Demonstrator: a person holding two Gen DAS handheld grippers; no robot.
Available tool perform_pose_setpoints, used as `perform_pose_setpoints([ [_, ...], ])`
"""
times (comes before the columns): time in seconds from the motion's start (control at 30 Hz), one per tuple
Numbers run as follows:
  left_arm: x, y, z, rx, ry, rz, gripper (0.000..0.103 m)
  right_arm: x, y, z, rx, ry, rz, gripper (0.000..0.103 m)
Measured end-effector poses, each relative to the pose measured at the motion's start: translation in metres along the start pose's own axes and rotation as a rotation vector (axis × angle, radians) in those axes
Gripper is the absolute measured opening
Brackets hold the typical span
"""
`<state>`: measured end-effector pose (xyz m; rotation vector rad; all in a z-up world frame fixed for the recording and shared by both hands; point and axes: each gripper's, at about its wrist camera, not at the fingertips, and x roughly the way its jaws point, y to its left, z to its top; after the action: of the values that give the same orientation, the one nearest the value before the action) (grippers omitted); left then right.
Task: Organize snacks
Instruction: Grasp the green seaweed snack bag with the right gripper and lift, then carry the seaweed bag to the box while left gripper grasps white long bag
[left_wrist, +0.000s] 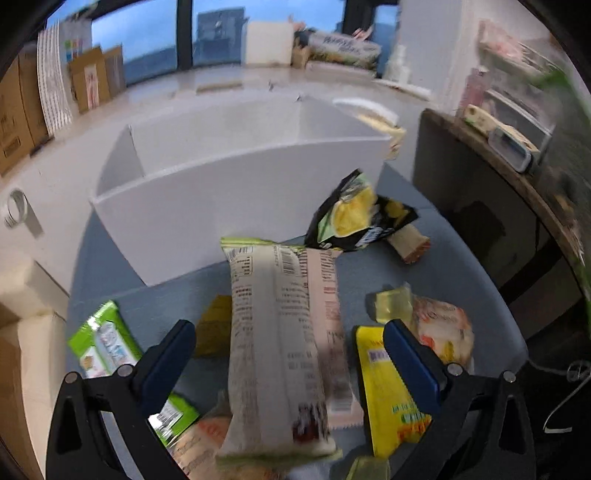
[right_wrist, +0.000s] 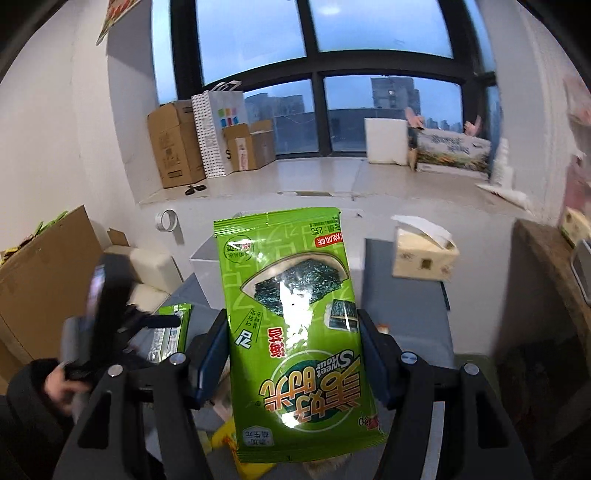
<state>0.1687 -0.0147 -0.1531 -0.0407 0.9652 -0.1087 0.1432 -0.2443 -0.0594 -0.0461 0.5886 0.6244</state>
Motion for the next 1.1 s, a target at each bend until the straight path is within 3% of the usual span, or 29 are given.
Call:
perform_pose_setpoints([
  [0.2,0.025,0.003,0.006,-0.012,0.054,0.042,0.102,-0.008,-0.015,-0.019,0.044,0.014,-0.010,0.069],
  [0.27,0.029,0.004,0.005,-0.014,0.073,0.044,0.093,-0.006,-0.017,-0.022,0.047,0.021,-0.007,0.069],
  [0.3,0.031,0.005,0.005,-0.015,0.082,0.041,0.078,-0.006,-0.018,-0.023,0.049,0.023,-0.006,0.069],
  [0.33,0.033,0.006,0.004,-0.020,0.094,0.037,0.054,-0.005,-0.018,-0.024,0.052,0.027,-0.006,0.069],
  [0.43,0.030,0.006,0.002,-0.022,0.096,0.027,0.040,-0.004,-0.018,-0.025,0.053,0.030,0.001,0.069],
  [0.63,0.002,0.006,0.000,-0.015,0.041,0.021,0.039,0.000,-0.018,-0.025,0.053,0.041,0.006,0.069],
  [0.8,-0.046,0.009,0.002,-0.033,-0.052,0.003,0.039,0.010,-0.018,-0.023,0.060,0.052,0.020,0.069],
  [1.0,-0.095,0.027,0.038,-0.090,-0.197,-0.017,0.039,0.036,-0.012,-0.005,0.057,0.070,0.044,0.069],
  [1.1,-0.106,0.042,0.069,-0.101,-0.250,-0.010,0.039,0.059,-0.011,0.025,0.044,0.064,0.062,0.069],
])
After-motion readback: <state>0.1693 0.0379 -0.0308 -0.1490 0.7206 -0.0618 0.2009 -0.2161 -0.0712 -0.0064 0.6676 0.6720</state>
